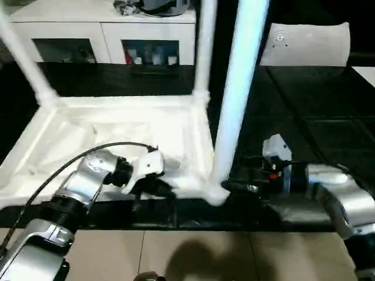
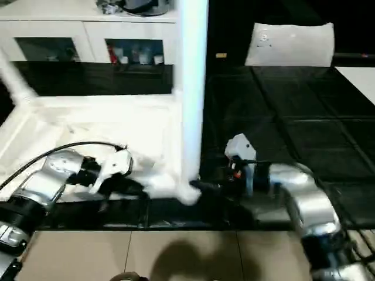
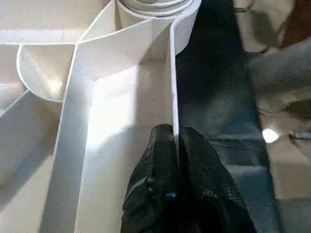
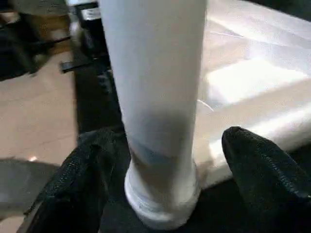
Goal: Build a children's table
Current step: Rotate leg to tighten
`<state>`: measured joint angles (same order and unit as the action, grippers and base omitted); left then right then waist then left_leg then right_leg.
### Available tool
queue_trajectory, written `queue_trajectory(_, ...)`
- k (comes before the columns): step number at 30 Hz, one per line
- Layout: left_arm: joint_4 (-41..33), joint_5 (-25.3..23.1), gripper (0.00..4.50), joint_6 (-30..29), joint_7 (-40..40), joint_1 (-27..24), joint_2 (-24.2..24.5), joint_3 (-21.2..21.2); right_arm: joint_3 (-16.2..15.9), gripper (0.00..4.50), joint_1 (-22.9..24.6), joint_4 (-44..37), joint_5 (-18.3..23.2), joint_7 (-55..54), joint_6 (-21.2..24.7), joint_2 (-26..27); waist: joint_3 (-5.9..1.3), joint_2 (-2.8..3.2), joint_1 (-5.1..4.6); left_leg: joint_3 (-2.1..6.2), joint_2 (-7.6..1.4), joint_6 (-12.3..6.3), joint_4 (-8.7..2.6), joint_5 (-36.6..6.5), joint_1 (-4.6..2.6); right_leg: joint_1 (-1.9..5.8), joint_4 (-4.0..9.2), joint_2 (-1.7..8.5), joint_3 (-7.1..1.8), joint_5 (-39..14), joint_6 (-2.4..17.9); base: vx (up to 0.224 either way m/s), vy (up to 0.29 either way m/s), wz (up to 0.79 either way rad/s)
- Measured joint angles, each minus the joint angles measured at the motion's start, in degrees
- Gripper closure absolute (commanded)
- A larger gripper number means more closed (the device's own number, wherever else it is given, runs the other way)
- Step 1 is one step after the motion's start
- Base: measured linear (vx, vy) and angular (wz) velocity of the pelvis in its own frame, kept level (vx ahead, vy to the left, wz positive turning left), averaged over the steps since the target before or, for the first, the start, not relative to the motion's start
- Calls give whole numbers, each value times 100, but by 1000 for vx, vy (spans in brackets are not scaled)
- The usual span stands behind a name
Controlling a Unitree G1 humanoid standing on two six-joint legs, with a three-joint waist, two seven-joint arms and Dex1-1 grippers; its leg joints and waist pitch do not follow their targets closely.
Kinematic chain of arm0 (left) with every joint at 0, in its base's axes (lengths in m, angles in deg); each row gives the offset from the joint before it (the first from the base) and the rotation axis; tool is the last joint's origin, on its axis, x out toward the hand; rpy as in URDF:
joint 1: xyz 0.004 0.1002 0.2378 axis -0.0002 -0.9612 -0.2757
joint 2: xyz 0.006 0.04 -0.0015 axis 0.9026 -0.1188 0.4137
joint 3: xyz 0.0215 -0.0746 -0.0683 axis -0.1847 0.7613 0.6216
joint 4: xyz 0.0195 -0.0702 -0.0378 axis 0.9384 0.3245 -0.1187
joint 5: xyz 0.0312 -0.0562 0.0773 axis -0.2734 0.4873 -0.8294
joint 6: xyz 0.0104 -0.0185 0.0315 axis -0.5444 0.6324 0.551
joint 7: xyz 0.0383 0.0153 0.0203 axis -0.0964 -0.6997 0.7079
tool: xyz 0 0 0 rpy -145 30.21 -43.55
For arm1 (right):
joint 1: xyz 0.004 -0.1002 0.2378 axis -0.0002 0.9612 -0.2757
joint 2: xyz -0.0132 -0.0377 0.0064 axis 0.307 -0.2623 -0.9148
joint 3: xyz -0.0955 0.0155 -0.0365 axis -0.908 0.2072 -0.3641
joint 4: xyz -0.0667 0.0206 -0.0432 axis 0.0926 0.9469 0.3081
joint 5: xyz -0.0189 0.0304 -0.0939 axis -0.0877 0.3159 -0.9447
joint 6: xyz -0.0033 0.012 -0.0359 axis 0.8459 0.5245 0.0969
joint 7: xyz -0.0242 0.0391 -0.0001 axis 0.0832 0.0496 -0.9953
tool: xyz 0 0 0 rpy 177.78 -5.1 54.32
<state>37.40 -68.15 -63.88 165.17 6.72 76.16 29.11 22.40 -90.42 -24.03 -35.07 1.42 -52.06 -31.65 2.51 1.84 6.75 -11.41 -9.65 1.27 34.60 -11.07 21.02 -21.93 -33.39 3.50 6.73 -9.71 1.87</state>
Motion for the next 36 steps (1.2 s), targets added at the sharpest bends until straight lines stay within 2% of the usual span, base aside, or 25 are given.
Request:
queue_trajectory(9,-11,-11,450,153,114,29,10,-96,-405,188,-333,419,-19,565,-3,-30,-1,-32,62,-1,1,0,5,0,3,1,-1,3,1,1,1,0,0,0)
queue_trajectory(11,6,-30,450,228,145,37,5,-102,-420,197,-335,451,-34,662,7,-52,0,-35,94,-1,1,0,4,0,3,1,-1,3,1,0,0,0,0,0)
queue_trajectory(12,32,-34,450,263,162,53,-1,-113,-435,221,-341,461,-41,679,8,-63,0,-36,117,-1,0,0,4,0,2,1,-1,3,1,0,0,0,0,0)
queue_trajectory(15,59,-46,450,279,181,96,-1,-151,-484,243,-403,509,-61,706,6,-63,-1,-39,140,-1,0,1,5,1,1,1,-2,3,1,0,0,0,0,0)
queue_trajectory(23,120,-36,450,252,184,109,-64,-117,-472,254,-397,498,-51,702,82,-61,-2,-45,146,-1,0,1,5,0,1,2,-2,3,1,0,0,0,0,0)
queue_trajectory(26,249,-23,450,143,28,153,-181,-61,-276,254,-222,386,17,387,301,108,-2,-46,151,-2,0,1,7,2,-5,9,-3,6,3,0,0,0,0,0)
queue_trajectory(29,370,-54,450,-145,-490,178,-340,127,68,254,-22,309,9,-530,493,538,-3,-46,94,-2,-2,5,13,5,-13,11,-8,6,2,2,1,0,0,0)
queue_trajectory(33,420,-103,450,-628,-1105,225,-584,321,352,254,23,259,-200,-1818,603,1113,-4,-44,-107,-3,1,7,14,5,-13,11,-5,9,1,2,0,0,0,0)
queue_trajectory(36,422,-118,450,-893,-1472,259,-773,410,516,254,6,194,-364,-2517,753,1444,-6,-43,-198,-3,6,6,5,4,-13,9,-5,11,0,2,0,0,0,0)
